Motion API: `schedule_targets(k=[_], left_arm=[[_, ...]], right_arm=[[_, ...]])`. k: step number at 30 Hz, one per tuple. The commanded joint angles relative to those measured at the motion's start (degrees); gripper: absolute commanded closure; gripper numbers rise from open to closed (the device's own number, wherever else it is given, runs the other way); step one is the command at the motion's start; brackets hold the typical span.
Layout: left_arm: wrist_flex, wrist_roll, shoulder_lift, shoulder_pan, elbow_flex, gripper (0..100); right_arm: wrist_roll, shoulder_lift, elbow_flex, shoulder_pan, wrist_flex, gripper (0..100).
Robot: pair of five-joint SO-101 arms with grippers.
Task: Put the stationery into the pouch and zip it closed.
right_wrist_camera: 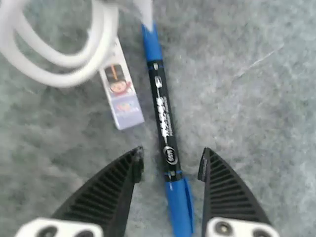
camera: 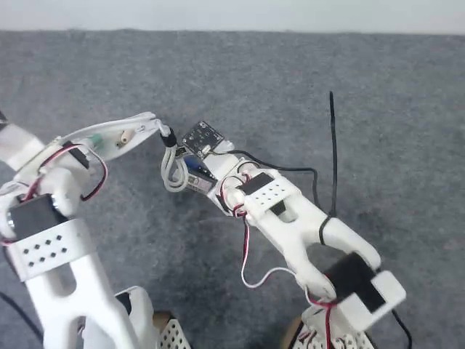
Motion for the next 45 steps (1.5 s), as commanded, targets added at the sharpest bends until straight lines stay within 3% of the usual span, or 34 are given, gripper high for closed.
schedule_targets(k=[1, 8, 14, 19, 24, 33, 39, 45], left_arm=[[-1.85, 0.70, -0.97, -0.35, -2.95, 99], [-1.85, 0.70, -0.97, -0.35, -2.95, 99], [-1.85, 0.70, -0.97, -0.35, -2.95, 99], [-1.85, 0.70, -0.97, -0.35, -3.12, 99], [-1.93, 0.70, -0.97, -0.26, -3.21, 99], [-1.93, 0.70, -0.97, -0.18, -3.21, 99], [-2.99, 0.70, -0.70, -0.18, -2.86, 99], [-2.90, 0.70, -0.79, -0.18, -2.86, 99]], right_arm=[[1.14, 1.19, -5.01, 1.98, 0.22, 83.2], [1.41, 9.45, -9.49, 2.68, 0.92, 83.5], [1.14, 13.14, -17.49, 2.86, 10.15, 99.8], [0.70, 12.70, -18.81, 6.37, 14.02, 98.2], [-4.48, 9.98, -18.81, 9.45, 15.43, 98.2], [-5.45, 6.20, -18.81, 9.36, 22.55, 97.6], [-5.54, 5.58, -19.87, 9.10, 25.63, 85.2], [-10.90, 7.52, -26.11, 8.57, 27.03, 84.3]])
